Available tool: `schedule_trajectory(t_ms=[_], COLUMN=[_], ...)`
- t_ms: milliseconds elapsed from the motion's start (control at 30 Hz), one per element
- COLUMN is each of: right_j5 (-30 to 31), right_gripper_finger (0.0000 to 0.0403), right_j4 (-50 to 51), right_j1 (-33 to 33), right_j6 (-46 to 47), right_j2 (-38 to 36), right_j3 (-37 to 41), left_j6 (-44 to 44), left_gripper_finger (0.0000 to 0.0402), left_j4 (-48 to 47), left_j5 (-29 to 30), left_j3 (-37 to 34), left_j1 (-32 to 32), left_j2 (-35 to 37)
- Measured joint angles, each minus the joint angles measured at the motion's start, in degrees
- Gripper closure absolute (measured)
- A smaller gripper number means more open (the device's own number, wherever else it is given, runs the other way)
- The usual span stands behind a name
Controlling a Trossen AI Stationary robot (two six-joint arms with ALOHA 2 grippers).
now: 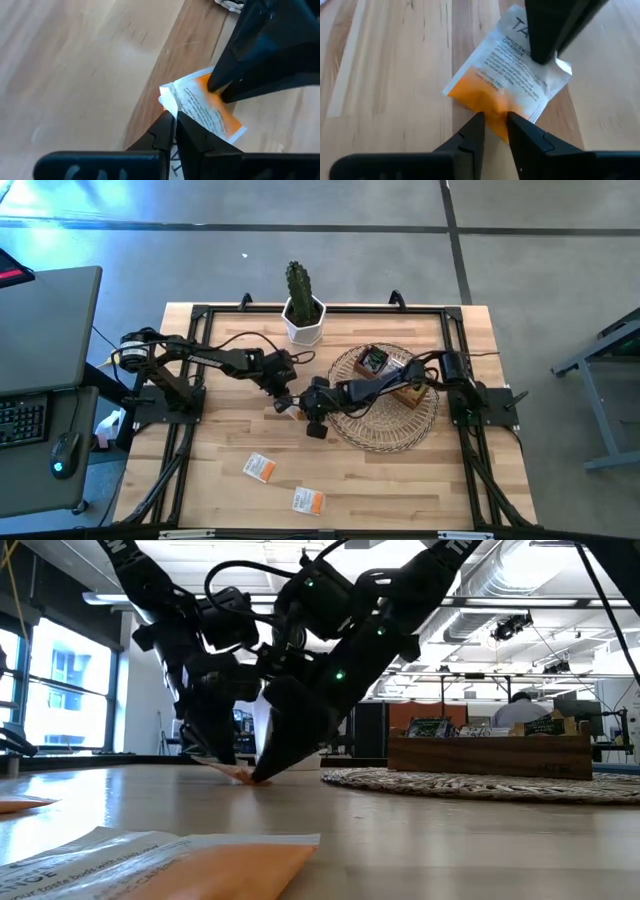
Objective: Pick & Place Tea
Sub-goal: Put the white tea bag into the middle section of the wooden organizer
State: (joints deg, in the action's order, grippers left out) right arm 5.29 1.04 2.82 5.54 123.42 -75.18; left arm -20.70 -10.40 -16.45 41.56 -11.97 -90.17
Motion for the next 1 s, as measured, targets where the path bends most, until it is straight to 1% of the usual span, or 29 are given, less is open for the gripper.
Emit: schedule_trajectory(t_ms=[133, 200, 300, 367, 433, 500, 600, 667, 800, 900, 967, 1000], right_j5=[-2.9, -3.7, -3.0, -1.8, -1.8, -4.0, -10.3, -13.8, -16.8, -21.2, -21.7, -21.4], right_gripper_finger=[0.0301, 0.0288, 0.0269, 0.0256, 0.0244, 0.0236, 0.0231, 0.0231, 0.0236, 0.0237, 0.0237, 0.0237], right_j4=[3.4, 4.3, 7.3, 10.5, 12.9, 14.0, 14.4, 14.3, 13.9, 12.9, 11.3, 11.1], right_j1=[-0.1, -0.1, 0.0, -0.2, -1.0, -2.0, -3.7, -4.5, -5.6, -6.2, -6.2, -6.1], right_j6=[0.4, 0.4, 0.6, 2.5, 5.2, 7.9, 10.6, 11.2, 12.3, 12.4, 12.4, 12.2], right_j2=[-3.3, -5.6, -8.8, -10.2, -11.3, -12.5, -13.2, -13.2, -13.7, -13.6, -13.6, -13.7], right_j3=[0.4, 0.3, 0.0, 0.1, 0.1, 0.1, 0.1, 0.2, 0.2, 0.2, 0.2, 0.2], left_j6=[3.7, 5.8, 9.5, 11.3, 13.4, 15.4, 19.9, 22.3, 25.6, 28.1, 29.2, 29.7], left_gripper_finger=[0.0398, 0.0398, 0.0399, 0.04, 0.04, 0.0401, 0.0401, 0.0401, 0.0401, 0.0401, 0.0401, 0.0401], left_j4=[-0.1, 0.2, 0.4, 1.2, 3.1, 6.0, 10.8, 12.4, 10.3, 10.1, 10.2, 10.0], left_j5=[0.4, 0.5, -0.5, -0.8, -0.5, -0.5, 0.0, 3.4, 13.6, 20.5, 23.4, 23.8], left_j3=[0.0, 0.0, 0.0, 0.0, 0.0, 0.0, 0.0, 0.4, 2.4, 3.6, 4.7, 5.1], left_j1=[0.0, 0.0, 0.1, 0.7, 1.8, 3.3, 6.0, 8.0, 12.1, 14.8, 16.2, 16.8], left_j2=[0.0, 0.0, 0.0, 0.0, 0.0, 0.0, 0.1, 0.1, 0.1, 0.1, 0.1, 0.1])
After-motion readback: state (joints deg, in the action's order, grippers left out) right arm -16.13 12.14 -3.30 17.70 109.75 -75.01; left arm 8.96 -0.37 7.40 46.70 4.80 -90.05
